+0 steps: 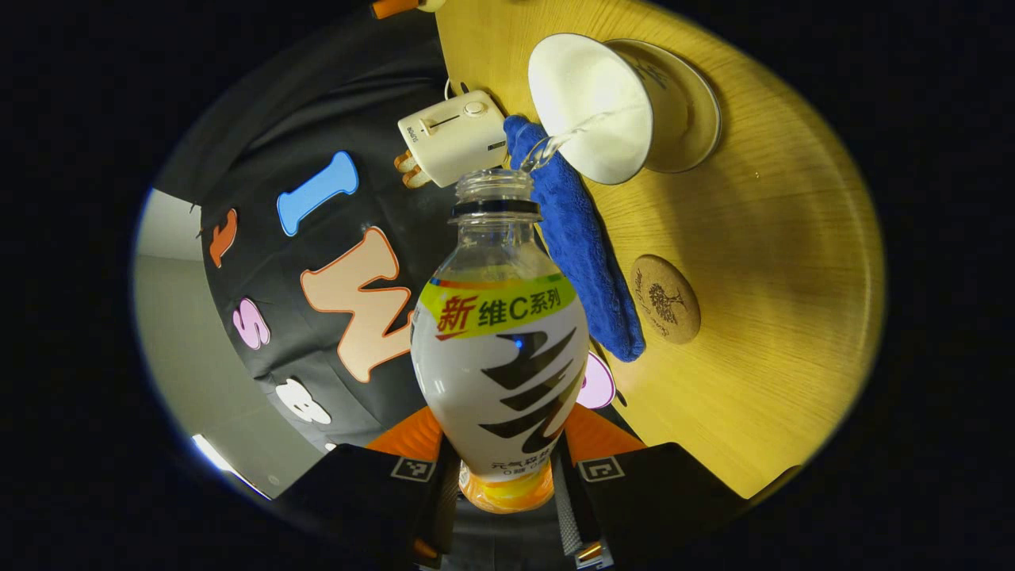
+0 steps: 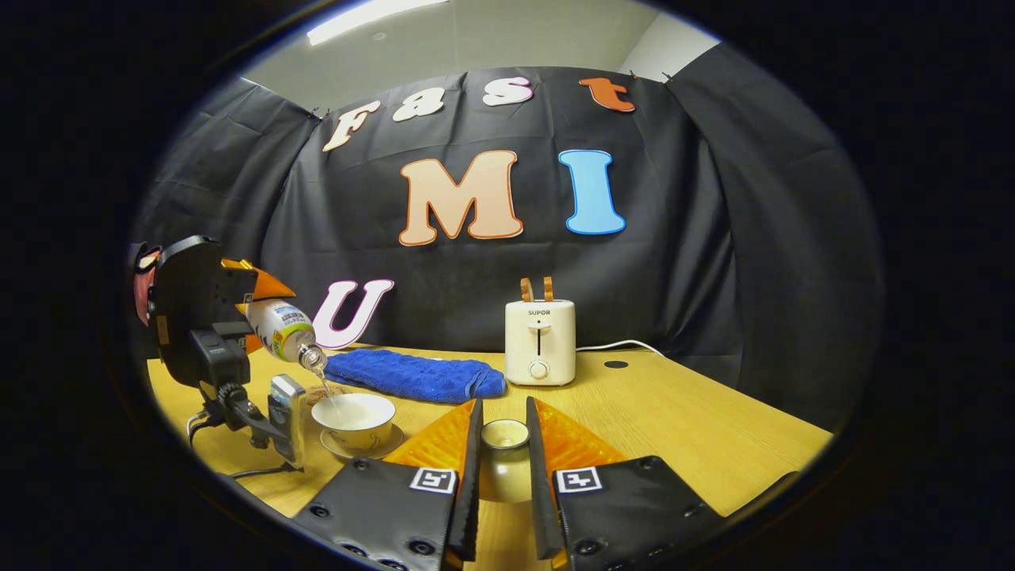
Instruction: Open the teacup lid with one hand, grasp the water bottle and pour water into the teacup with the other hand; after pouring, place the water bottle on the coaster and then close the teacup lid.
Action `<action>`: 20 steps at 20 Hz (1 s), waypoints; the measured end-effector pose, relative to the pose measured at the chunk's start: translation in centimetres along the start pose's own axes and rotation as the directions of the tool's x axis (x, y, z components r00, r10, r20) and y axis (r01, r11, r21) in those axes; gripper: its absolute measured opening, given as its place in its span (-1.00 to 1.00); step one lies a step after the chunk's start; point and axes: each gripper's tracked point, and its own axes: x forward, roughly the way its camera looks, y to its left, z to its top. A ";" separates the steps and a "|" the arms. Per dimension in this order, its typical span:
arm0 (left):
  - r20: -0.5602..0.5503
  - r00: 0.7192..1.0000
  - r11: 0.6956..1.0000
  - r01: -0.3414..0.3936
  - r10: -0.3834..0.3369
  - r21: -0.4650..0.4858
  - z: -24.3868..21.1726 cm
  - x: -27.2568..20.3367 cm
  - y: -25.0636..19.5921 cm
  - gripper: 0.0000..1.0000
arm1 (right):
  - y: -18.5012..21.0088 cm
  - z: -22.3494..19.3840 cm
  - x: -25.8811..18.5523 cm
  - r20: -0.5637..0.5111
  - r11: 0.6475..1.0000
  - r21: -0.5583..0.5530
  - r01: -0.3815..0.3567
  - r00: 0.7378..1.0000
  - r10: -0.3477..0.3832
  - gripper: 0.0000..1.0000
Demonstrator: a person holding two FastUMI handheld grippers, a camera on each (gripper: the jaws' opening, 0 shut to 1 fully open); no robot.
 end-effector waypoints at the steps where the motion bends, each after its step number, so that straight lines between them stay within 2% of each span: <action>1: -0.002 1.000 1.000 -0.002 0.002 0.008 0.0 0.0 0.2 0.00 | 0.0 0.0 0.0 0.000 1.000 0.000 -0.001 1.000 0.001 -0.40; 9: -0.007 1.000 0.998 -0.008 0.008 0.059 -0.1 0.0 1.0 0.00 | 0.1 0.0 0.1 0.001 1.000 0.000 -0.002 1.000 0.002 -0.38; 14: 0.003 1.000 1.000 0.000 0.000 0.031 0.0 -0.3 0.0 0.00 | 0.0 0.0 0.1 0.001 1.000 0.000 -0.002 1.000 0.002 -0.40; 17: 0.013 1.000 0.999 0.009 -0.008 -0.044 0.1 -0.2 -0.9 -0.01 | 0.0 0.0 0.1 0.001 1.000 0.000 -0.002 1.000 0.002 -0.37; 20: 0.034 0.999 0.979 0.023 -0.016 -0.205 0.2 -0.5 -2.1 -0.02 | 0.0 -0.1 0.1 0.001 1.000 0.000 -0.003 1.000 0.003 -0.40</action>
